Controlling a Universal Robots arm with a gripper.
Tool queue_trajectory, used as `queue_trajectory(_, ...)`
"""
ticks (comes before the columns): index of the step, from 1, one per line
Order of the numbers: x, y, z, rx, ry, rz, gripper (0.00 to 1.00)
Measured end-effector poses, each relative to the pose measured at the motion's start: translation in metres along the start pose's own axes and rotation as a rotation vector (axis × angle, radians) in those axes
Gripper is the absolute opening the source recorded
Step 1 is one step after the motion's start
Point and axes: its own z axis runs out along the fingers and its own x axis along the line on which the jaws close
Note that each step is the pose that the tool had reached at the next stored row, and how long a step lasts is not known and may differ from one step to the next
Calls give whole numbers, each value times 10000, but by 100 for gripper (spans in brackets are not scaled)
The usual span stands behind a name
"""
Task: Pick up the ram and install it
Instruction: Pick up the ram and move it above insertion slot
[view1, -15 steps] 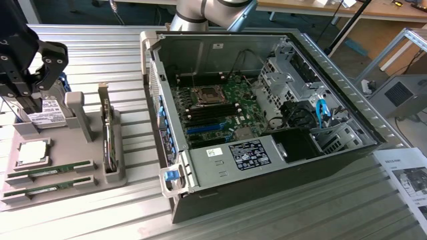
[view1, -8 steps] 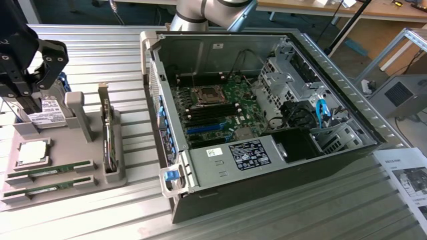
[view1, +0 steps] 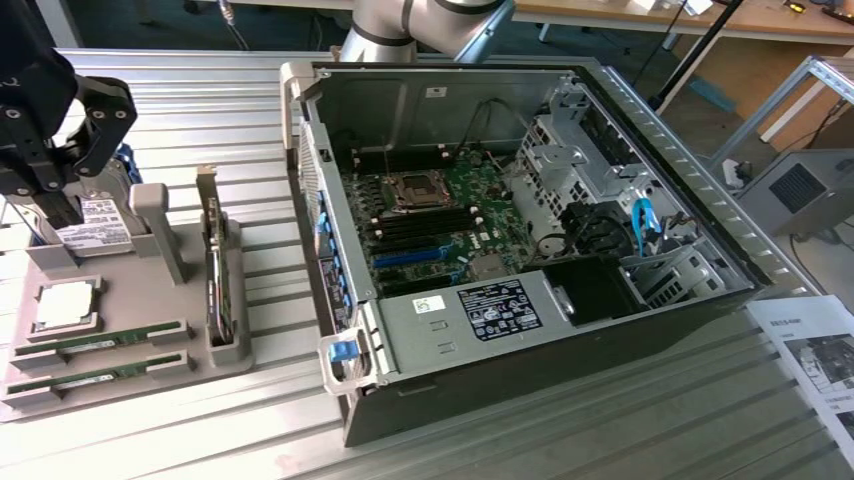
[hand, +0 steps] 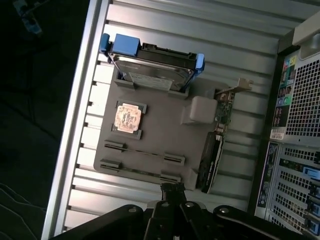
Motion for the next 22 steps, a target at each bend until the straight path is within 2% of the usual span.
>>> queue_trajectory(22, 0, -1, 1, -25, 84, -2203, 11)
